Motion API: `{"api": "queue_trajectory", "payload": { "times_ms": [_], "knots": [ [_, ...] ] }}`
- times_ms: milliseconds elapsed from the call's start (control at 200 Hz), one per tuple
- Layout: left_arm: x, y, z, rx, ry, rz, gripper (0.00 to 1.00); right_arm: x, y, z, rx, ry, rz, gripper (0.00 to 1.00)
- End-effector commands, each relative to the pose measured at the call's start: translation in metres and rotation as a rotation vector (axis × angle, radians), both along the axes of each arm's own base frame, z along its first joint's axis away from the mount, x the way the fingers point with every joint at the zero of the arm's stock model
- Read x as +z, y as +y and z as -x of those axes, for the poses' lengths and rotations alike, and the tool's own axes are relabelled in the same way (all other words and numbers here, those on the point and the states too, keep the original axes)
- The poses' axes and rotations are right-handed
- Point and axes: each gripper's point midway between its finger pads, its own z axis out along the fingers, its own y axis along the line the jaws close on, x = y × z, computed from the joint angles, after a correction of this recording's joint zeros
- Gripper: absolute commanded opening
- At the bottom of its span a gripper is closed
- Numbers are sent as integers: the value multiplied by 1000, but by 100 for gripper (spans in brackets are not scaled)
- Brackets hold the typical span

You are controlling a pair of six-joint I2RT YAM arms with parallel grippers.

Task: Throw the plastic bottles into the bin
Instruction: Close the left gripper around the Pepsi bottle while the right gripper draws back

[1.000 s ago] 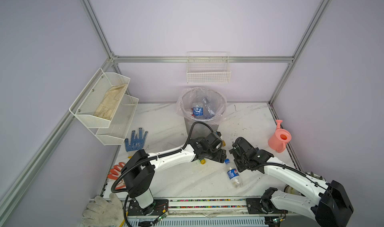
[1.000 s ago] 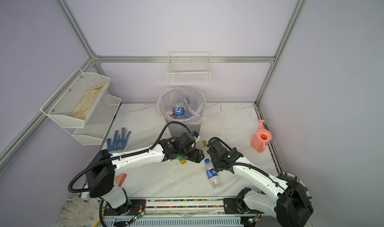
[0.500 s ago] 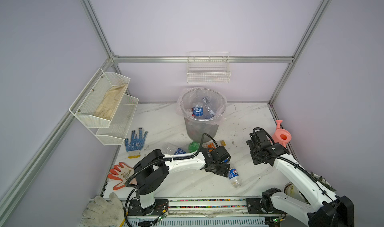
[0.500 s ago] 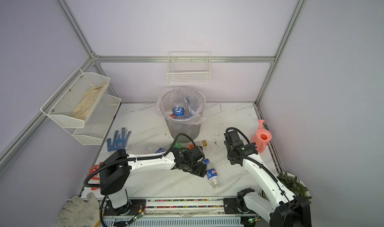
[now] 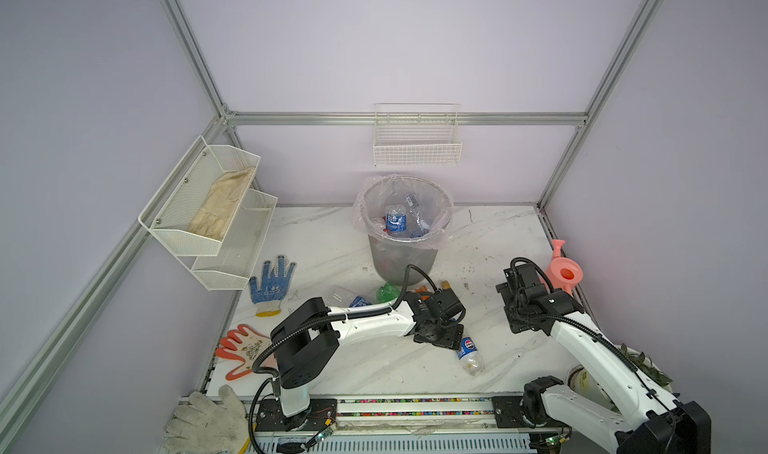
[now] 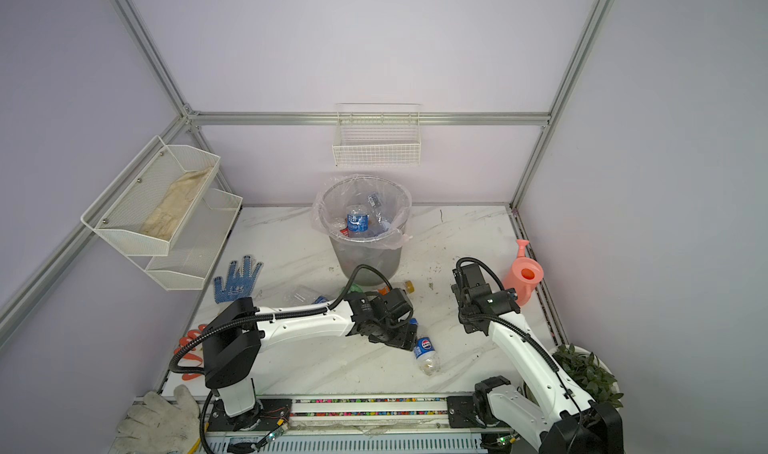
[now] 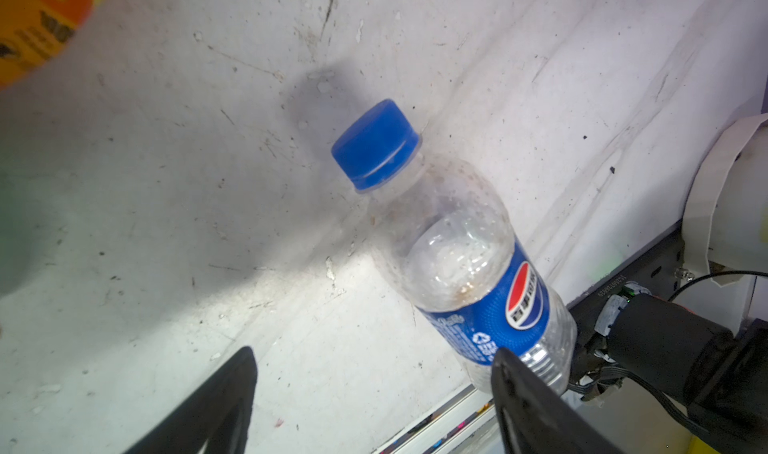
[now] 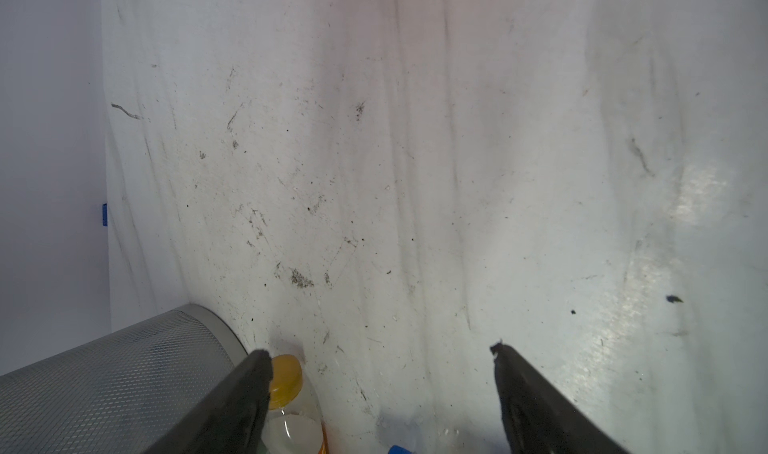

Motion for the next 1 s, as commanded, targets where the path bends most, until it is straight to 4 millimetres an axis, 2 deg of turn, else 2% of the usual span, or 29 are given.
{"api": "queue_trajectory", "payload": {
  "times_ms": [0, 85, 170, 285, 405, 560, 760, 995],
  "knots": [
    [36, -38, -11, -8, -22, 111, 87, -3, -3, 11, -24, 24, -14, 86],
    [42, -47, -15, -9, -29, 127, 88, -1, -5, 15, -31, 14, -19, 86],
    [40, -54, -16, -17, -18, 128, 89, 0, -5, 20, -35, 8, -27, 86],
    [26, -59, -13, -28, 25, 103, 89, 0, -6, 25, -39, 6, -35, 86],
    [13, -56, -11, -37, 42, 56, 89, 5, -9, 27, -49, -4, -28, 86],
    [-4, -61, -10, -82, 75, 11, 87, 22, -11, 21, -66, -31, -25, 86],
    [-27, -61, -10, -110, 100, -36, 79, 45, -19, 25, -102, -79, -16, 85],
    [-40, -58, -18, -118, 90, -70, 60, 52, -26, 33, -116, -87, 4, 85]
  ]
}}
